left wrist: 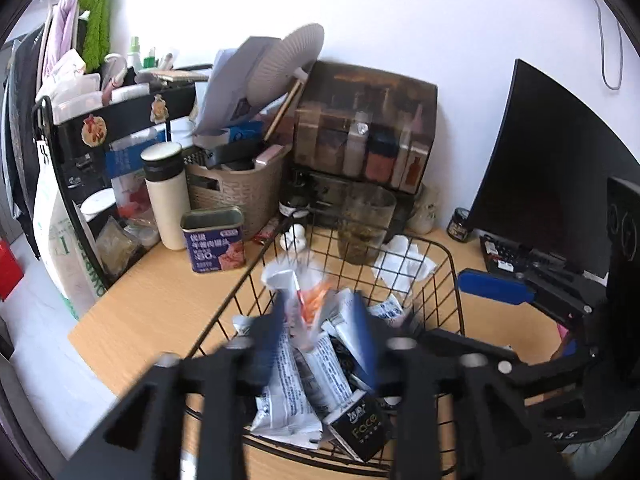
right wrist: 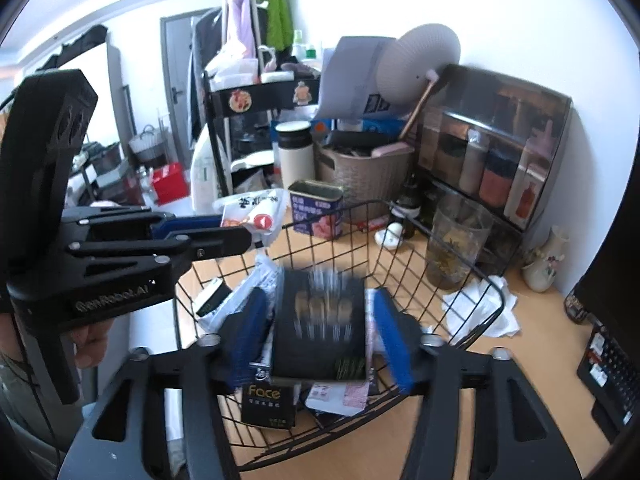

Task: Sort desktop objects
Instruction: 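Move both open grippers back over the desk toward the last sachet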

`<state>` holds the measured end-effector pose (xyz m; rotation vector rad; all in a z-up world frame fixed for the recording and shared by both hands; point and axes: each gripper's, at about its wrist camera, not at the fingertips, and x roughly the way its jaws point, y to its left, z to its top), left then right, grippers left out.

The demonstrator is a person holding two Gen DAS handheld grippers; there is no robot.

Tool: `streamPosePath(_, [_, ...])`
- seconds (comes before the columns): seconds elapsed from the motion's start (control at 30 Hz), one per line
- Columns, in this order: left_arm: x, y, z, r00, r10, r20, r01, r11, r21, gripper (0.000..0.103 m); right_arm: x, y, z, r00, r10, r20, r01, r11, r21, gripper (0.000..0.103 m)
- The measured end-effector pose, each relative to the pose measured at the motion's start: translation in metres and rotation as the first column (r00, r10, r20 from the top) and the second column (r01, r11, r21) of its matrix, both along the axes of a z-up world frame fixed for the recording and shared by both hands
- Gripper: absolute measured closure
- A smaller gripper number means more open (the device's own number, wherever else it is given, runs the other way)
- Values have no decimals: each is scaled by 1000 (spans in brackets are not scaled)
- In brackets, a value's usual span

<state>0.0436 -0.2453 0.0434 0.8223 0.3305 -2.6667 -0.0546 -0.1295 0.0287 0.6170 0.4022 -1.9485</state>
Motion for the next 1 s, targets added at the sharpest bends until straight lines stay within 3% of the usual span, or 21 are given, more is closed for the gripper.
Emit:
streamPosePath(0.07, [2, 2, 2, 1000, 14, -15, -15, 1000, -21, 34, 0, 0, 1, 1000, 1, 1, -1, 1000, -4, 42])
streamPosePath(0.57, [-1, 8, 4, 1000, -5, -21, 4, 1000, -30, 28, -4, 2, 2, 1000, -13, 20, 13, 1000, -9, 42])
streamPosePath(0.7, [3, 9, 8, 999, -10, -49, 9, 1000, -19, 22, -4, 8, 7, 1000, -27, 10, 27, 1000, -14, 42])
streamPosePath(0.83, [6, 22, 14, 995, -50, -86, 52, 999, 17, 18, -14, 39, 14, 997, -82, 9, 83, 996, -26, 42])
streamPosePath(1.0, [-10, 72, 8, 983, -177, -54, 177, 984, -4, 18, -47, 113, -6, 966, -257, 31, 257, 966, 23, 41])
